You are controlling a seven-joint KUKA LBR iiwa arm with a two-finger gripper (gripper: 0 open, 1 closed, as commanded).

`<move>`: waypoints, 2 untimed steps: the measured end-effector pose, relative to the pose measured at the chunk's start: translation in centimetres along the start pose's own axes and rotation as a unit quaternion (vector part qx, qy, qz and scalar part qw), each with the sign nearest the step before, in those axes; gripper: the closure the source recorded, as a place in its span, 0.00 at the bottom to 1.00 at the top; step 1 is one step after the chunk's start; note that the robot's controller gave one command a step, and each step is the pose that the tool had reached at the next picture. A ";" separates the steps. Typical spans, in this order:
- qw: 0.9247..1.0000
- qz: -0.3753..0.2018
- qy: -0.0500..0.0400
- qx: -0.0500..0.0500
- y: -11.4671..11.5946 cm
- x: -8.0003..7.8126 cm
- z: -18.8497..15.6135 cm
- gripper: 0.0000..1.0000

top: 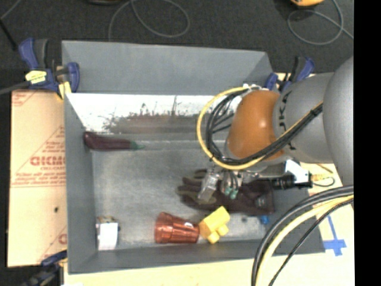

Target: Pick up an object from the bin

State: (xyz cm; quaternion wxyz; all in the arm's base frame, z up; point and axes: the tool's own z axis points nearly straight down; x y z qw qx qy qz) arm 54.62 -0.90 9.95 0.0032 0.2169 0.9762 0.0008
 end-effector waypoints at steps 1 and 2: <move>1.000 0.003 0.004 0.002 0.1 0.1 -3.3 1.00; 1.000 0.003 -0.008 -0.003 -0.5 -0.7 -5.0 1.00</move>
Offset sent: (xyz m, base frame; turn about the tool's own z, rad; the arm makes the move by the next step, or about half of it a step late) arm -0.0051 -0.0235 -0.0295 0.0091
